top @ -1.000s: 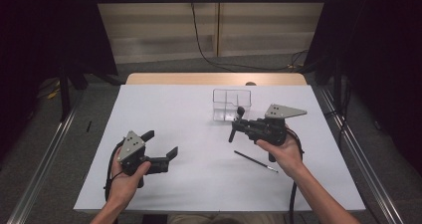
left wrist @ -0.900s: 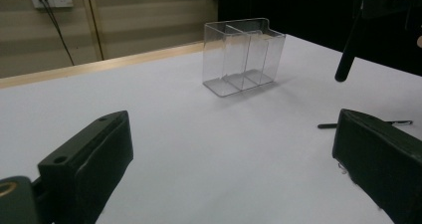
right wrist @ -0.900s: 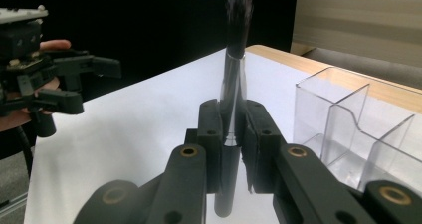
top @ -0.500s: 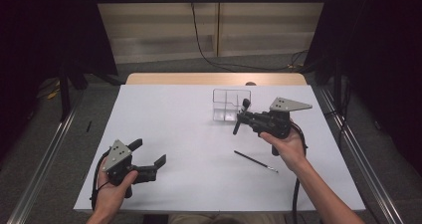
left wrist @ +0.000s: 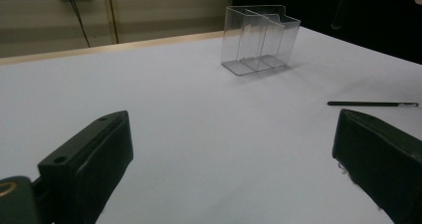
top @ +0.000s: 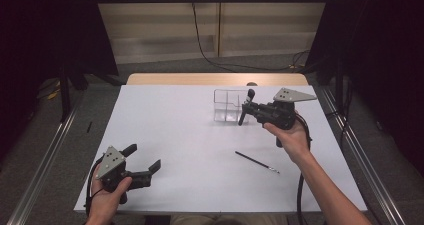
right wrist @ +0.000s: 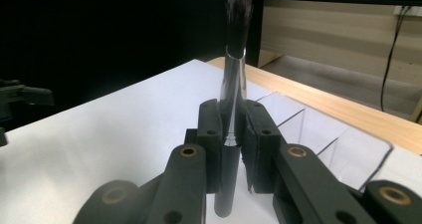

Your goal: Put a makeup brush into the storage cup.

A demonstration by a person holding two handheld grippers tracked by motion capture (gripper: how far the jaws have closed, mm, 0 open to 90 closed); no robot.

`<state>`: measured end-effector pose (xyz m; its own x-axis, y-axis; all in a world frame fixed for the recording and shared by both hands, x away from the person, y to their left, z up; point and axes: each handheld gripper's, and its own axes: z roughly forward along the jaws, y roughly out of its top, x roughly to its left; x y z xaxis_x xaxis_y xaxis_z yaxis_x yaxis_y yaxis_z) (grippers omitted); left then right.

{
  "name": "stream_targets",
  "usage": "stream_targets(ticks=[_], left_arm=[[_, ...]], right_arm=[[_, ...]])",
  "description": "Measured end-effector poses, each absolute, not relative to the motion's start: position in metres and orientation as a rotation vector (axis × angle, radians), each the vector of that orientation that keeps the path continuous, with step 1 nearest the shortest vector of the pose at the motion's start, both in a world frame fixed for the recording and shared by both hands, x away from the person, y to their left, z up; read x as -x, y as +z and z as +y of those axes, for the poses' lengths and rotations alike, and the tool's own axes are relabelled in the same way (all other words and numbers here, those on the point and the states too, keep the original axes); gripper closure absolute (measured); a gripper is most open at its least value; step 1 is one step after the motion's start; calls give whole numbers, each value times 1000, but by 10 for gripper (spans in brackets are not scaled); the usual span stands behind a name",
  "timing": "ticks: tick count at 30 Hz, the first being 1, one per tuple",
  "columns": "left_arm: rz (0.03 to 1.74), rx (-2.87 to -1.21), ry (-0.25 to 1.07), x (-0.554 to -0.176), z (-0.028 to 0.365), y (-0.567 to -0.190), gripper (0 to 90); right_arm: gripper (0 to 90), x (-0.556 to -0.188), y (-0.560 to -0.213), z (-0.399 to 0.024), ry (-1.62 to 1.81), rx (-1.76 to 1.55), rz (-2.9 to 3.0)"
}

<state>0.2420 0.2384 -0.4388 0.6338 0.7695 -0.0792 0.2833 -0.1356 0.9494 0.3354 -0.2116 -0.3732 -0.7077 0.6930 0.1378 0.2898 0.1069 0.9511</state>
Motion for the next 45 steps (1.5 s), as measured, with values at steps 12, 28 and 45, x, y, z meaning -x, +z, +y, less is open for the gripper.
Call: stream_targets(ticks=[12,28,45], left_arm=[[884,-1674,558,-240,246,-436,26],[880,-1696,551,-239,245,-438,26],[884,-1699,565,-239,248,-436,26]], right_arm=[[796,-358,-362,-222,1611,-993,1996],[796,-392,-357,-222,1553,-1036,1939],[795,-417,-375,-213,1444,-1086,1969]])
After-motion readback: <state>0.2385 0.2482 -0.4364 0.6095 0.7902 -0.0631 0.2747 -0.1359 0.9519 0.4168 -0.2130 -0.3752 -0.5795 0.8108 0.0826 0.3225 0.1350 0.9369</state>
